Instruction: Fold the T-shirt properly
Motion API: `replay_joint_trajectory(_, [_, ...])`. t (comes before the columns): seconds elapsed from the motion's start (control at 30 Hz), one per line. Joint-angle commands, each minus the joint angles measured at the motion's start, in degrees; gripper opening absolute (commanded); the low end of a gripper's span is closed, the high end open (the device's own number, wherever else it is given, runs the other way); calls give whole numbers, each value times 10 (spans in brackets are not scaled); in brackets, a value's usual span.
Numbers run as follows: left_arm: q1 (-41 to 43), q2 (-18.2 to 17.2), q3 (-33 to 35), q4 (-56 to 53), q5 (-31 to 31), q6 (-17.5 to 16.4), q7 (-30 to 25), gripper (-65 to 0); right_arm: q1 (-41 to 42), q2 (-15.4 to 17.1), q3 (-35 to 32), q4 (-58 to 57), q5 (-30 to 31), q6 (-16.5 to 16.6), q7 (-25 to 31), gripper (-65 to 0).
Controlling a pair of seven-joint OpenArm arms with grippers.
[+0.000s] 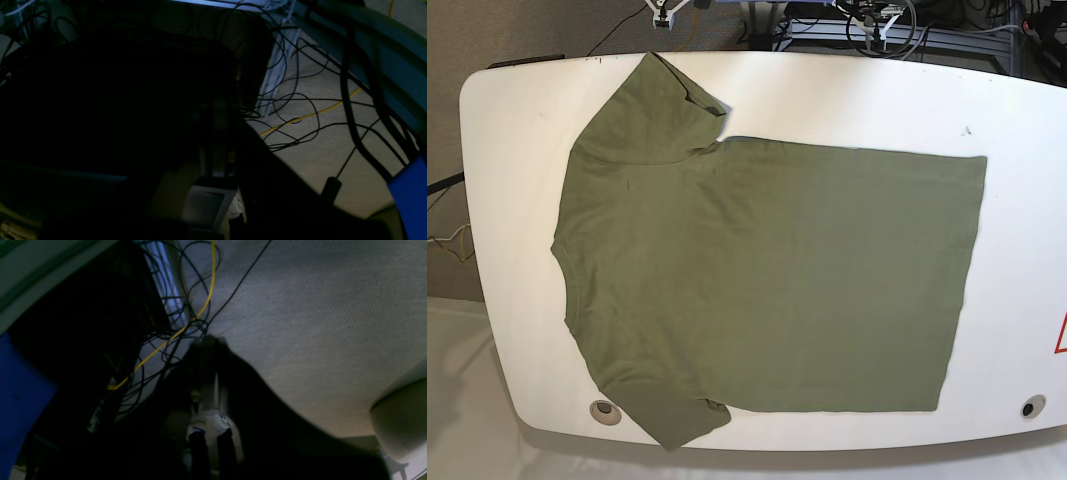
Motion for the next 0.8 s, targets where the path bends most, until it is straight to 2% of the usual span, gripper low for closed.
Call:
replay_joint_trajectory(0.0, [2, -3, 1, 1, -1, 3, -2, -650, -3, 2, -1, -1, 2, -1, 1, -648])
replay_joint_trajectory(0.5, [10, -6, 3, 2, 0, 2, -4, -650, -9, 5, 1, 4, -1, -2, 0, -646])
replay_joint_trajectory(0.77, [77, -26, 7, 94, -5, -5, -3, -650, -75, 30, -2, 70, -2, 4, 28, -647])
